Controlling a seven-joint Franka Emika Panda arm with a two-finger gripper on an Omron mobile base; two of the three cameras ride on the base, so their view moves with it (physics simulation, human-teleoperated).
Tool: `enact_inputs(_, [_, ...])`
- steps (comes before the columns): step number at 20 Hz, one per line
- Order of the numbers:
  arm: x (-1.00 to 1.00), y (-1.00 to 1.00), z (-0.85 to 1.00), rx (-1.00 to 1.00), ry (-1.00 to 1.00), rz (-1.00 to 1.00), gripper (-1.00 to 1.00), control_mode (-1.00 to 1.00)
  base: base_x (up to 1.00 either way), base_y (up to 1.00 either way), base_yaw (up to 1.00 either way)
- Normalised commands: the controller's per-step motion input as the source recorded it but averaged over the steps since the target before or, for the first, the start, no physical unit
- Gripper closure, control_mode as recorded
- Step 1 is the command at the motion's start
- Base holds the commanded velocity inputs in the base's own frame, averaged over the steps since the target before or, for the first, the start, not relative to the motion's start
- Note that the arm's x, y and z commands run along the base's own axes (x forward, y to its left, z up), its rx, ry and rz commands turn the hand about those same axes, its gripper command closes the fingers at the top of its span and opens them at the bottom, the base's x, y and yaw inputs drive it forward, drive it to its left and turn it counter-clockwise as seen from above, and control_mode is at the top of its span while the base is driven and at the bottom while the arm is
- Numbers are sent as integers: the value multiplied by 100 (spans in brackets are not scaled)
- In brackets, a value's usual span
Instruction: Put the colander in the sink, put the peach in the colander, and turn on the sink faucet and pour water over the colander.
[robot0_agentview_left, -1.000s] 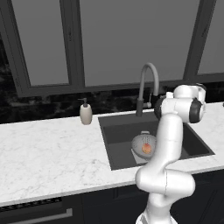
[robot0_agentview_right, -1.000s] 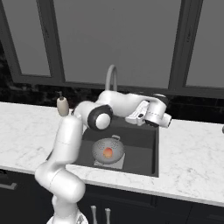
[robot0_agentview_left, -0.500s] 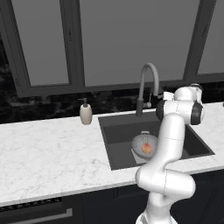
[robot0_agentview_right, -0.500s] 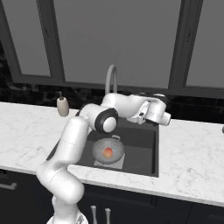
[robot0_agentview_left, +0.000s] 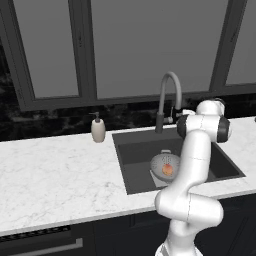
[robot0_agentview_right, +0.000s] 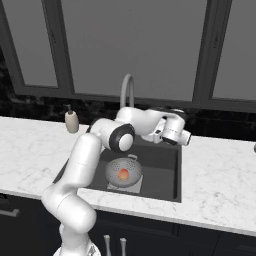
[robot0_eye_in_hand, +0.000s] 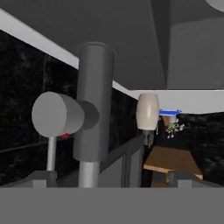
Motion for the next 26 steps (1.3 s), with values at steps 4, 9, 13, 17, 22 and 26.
enact_inputs(4, [47, 1, 1, 2, 15, 0, -100, -100, 0, 0, 0])
enact_inputs(9, [41, 0, -1, 1, 11, 0, -100, -100, 0, 0, 0])
enact_inputs(13, [18, 0, -17, 0, 0, 0, -100, -100, 0, 0, 0])
enact_inputs(17, [12, 0, -19, 0, 0, 0, -100, -100, 0, 0, 0])
enact_inputs(22, [3, 0, -9, 0, -8, 0, -100, -100, 0, 0, 0])
enact_inputs(26, [12, 1, 0, 0, -12, 0, -100, -100, 0, 0, 0])
